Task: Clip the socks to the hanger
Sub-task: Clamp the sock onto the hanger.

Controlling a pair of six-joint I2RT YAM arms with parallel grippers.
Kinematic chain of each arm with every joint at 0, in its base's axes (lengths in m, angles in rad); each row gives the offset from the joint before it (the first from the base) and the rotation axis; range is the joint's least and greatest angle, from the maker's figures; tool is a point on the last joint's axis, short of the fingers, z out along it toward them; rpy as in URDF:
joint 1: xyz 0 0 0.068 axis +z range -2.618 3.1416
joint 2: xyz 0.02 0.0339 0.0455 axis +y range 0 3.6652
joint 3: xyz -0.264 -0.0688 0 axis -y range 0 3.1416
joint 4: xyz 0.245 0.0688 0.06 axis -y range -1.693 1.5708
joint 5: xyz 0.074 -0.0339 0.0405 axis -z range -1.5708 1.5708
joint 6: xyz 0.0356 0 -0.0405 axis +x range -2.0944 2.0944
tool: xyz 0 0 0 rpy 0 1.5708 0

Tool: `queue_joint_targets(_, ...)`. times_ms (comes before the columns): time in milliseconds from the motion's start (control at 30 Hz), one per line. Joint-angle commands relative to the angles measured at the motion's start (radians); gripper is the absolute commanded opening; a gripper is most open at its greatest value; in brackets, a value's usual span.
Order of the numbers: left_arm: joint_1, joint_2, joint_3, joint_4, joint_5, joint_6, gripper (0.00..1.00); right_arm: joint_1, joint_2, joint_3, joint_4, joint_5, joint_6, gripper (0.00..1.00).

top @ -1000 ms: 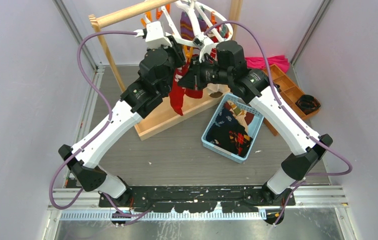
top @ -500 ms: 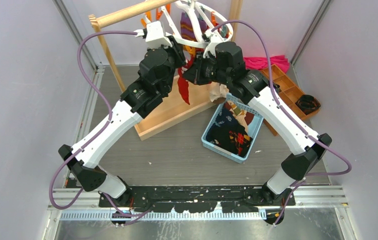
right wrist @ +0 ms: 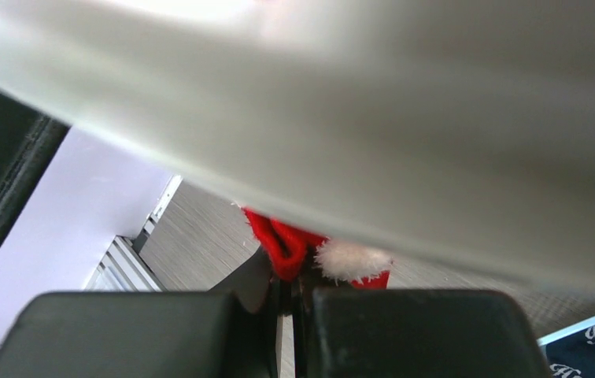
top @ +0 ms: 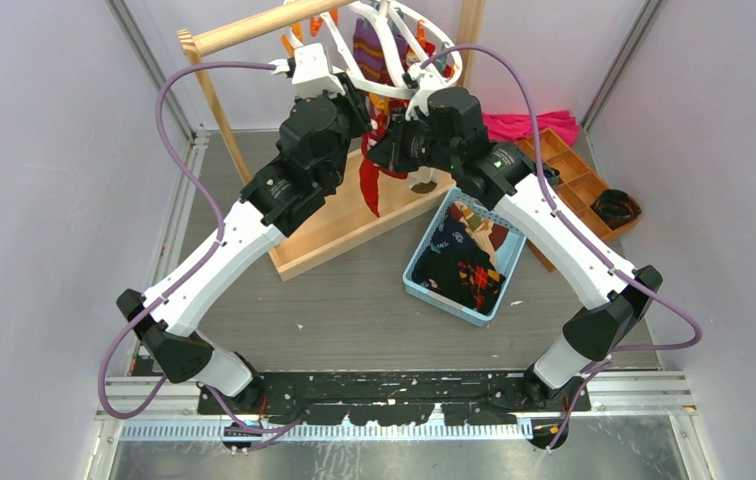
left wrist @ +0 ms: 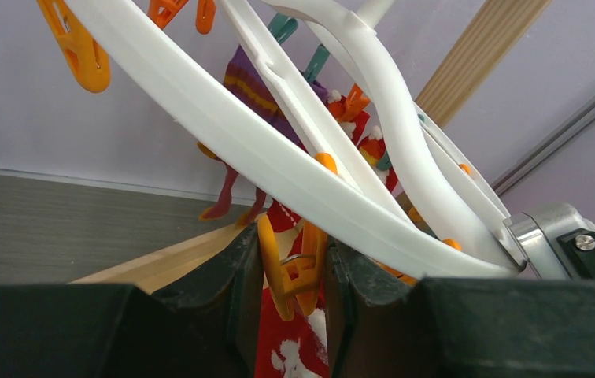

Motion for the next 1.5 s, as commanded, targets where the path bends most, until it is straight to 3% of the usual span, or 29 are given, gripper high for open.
queue_joint_targets(0,0.002,-0.042,0.038,0.025,0.007,-0.018,0.00,0.004,-0.019,0.044,0.030,-0.023,-0.034,0.01)
queue_joint_targets(1467,0.002,-0.040,0.040,0.024,0.012,-0.030,0.00,0.013,-0.003,0.096,0.010,-0.162,-0.129,0.01)
